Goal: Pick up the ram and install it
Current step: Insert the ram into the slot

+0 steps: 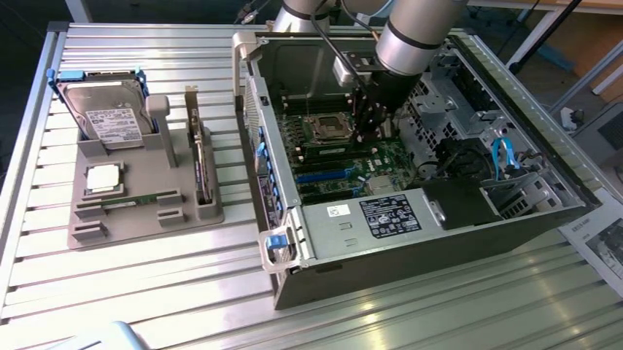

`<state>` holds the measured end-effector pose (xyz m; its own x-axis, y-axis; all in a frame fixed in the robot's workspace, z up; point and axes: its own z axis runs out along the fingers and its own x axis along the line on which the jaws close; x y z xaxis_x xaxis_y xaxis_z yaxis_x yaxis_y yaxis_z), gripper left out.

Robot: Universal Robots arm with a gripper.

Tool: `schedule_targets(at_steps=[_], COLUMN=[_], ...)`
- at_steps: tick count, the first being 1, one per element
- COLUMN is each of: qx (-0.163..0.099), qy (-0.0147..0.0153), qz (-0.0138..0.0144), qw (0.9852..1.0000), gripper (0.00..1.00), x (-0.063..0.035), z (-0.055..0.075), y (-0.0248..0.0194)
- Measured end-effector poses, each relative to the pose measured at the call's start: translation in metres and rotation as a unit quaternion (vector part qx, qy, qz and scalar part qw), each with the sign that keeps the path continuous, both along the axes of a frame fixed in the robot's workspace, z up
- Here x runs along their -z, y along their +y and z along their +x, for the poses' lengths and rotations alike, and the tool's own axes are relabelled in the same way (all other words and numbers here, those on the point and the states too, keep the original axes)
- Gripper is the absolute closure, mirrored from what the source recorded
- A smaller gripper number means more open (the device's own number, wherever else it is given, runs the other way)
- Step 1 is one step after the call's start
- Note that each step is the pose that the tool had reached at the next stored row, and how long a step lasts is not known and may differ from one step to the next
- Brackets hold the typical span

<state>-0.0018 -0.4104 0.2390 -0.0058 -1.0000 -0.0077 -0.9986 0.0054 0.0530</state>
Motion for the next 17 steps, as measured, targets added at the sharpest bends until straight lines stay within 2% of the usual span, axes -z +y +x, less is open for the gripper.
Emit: schedule_targets(at_steps=[17], qx=[0.0], qy=[0.0], qz=[0.0], qw=[1.0], gripper=[0.88], x=[0.0018], z=[0.0007], y=[0.0])
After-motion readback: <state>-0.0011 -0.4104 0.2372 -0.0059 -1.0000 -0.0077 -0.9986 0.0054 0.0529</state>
